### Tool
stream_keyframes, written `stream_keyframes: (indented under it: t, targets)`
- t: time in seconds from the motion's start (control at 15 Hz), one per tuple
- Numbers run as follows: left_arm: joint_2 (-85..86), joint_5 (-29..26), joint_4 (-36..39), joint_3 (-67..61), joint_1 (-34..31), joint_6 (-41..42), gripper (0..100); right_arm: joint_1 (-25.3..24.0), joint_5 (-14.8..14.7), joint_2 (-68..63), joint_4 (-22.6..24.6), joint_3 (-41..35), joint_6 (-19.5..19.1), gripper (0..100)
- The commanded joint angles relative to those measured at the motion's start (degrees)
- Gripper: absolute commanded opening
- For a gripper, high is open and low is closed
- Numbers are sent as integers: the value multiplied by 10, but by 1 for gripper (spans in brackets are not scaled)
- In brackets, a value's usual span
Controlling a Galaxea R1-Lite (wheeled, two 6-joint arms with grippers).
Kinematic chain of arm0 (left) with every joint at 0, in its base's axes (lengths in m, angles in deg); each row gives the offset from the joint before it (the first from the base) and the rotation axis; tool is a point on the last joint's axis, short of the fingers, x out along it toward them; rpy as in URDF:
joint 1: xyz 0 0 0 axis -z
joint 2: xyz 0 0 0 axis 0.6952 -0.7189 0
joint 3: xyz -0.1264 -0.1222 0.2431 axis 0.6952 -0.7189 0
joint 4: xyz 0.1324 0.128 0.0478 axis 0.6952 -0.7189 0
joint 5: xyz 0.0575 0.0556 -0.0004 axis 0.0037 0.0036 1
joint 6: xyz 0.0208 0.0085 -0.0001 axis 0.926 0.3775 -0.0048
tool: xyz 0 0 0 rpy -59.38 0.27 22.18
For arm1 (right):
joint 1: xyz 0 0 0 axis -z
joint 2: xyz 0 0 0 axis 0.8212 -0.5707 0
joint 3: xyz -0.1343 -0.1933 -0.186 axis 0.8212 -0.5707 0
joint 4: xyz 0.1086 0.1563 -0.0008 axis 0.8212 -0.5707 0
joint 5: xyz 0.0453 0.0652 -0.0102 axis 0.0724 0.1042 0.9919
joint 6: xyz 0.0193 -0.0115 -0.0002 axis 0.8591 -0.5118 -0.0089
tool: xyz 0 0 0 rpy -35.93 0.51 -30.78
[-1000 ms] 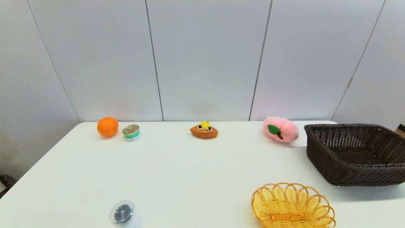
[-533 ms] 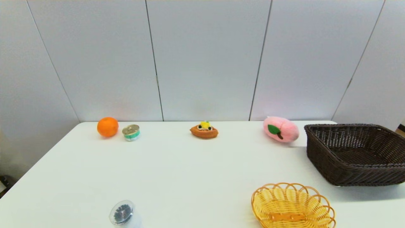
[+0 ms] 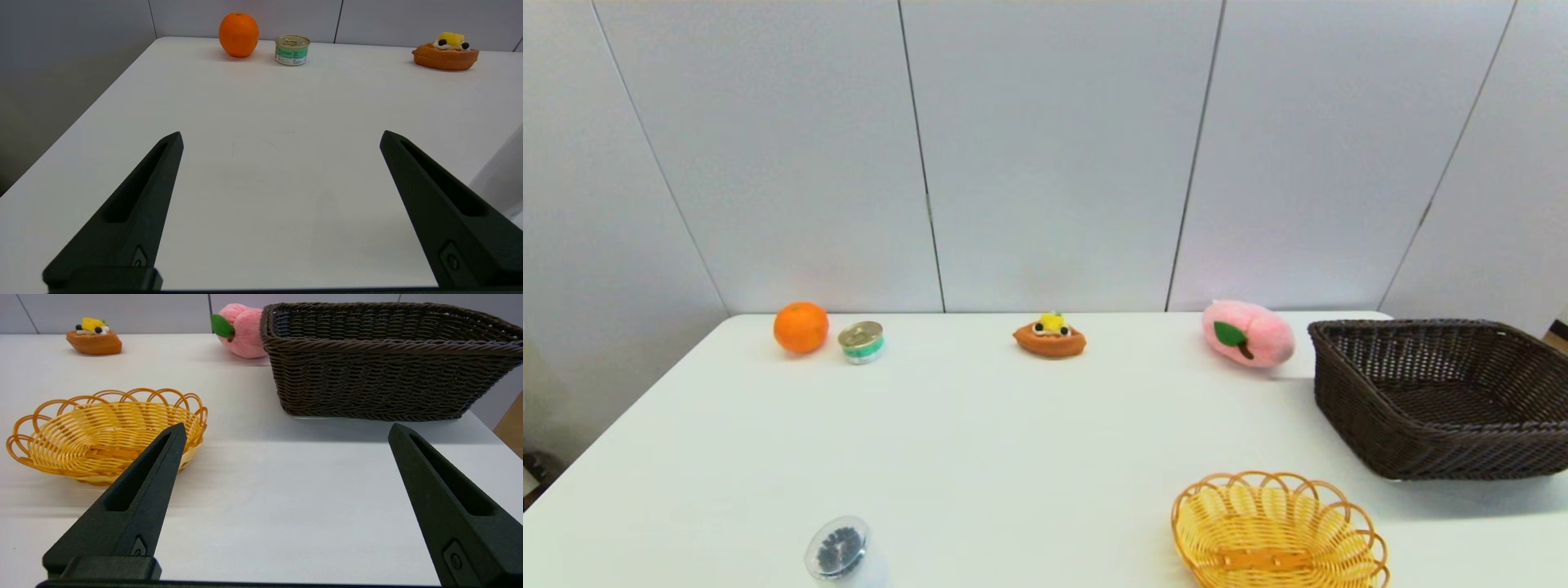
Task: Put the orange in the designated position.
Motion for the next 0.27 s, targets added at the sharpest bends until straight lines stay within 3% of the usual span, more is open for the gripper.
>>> stream_keyframes:
  t: [0.07,0.27]
  targets:
    - [-1,0,0,0,0,0,100,0,-1,0,1,0,2,100]
    - [-1,0,0,0,0,0,100,0,-2,0,1,0,6,100]
